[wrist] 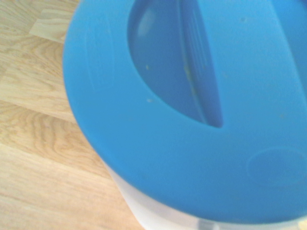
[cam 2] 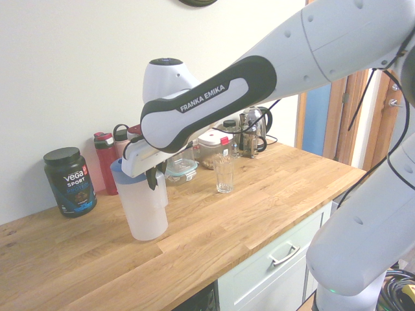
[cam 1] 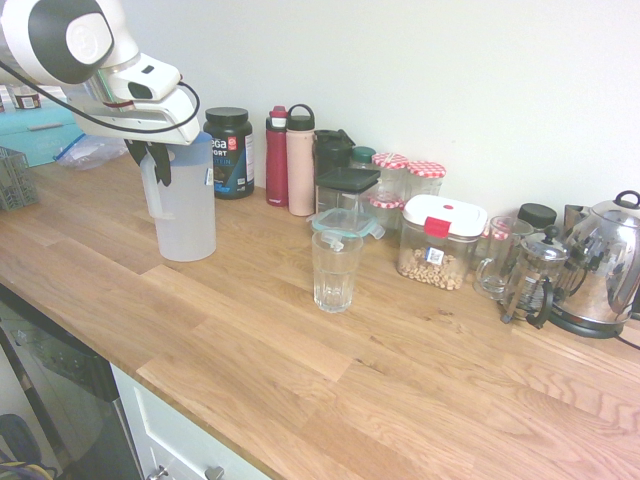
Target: Pour me some water
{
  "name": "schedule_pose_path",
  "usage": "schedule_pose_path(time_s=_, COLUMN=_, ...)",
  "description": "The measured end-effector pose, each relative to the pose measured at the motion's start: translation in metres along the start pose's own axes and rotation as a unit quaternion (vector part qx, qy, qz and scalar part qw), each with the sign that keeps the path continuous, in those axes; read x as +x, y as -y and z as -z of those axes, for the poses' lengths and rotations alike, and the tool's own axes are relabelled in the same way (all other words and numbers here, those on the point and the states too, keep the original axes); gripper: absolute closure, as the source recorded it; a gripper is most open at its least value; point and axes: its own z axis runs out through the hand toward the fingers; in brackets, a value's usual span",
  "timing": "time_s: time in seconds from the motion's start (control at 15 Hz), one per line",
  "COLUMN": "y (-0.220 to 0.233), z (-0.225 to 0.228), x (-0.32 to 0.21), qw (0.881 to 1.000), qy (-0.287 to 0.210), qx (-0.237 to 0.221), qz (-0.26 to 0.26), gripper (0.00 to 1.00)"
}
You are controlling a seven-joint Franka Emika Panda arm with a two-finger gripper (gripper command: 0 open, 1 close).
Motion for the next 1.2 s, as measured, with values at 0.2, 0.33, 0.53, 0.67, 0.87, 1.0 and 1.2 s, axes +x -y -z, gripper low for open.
schedule_pose_path(time_s=0.2, y=-0.013, z=0.047, x=-0.010, qw=1.000, qy=-0.007, qx=0.007, qz=-0.013, gripper=1.00)
schedule_pose_path(time_s=0.33, y=-0.035, z=0.073, x=-0.013, qw=1.000, qy=-0.009, qx=0.007, qz=-0.029, gripper=1.00)
schedule_pose_path(time_s=0.53, y=-0.086, z=0.099, x=-0.014, qw=0.998, qy=-0.002, qx=0.004, qz=-0.056, gripper=1.00)
schedule_pose_path(time_s=0.67, y=-0.117, z=0.110, x=-0.018, qw=0.998, qy=0.007, qx=0.000, qz=-0.059, gripper=1.00)
schedule_pose_path(time_s=0.87, y=-0.159, z=0.125, x=-0.029, qw=0.999, qy=0.020, qx=-0.008, qz=-0.047, gripper=1.00)
schedule_pose_path(time_s=1.0, y=-0.193, z=0.137, x=-0.028, qw=0.998, qy=0.017, qx=-0.008, qz=-0.059, gripper=1.00)
schedule_pose_path(time_s=1.2, y=-0.236, z=0.146, x=-0.021, qw=0.996, qy=0.013, qx=-0.003, qz=-0.085, gripper=1.00)
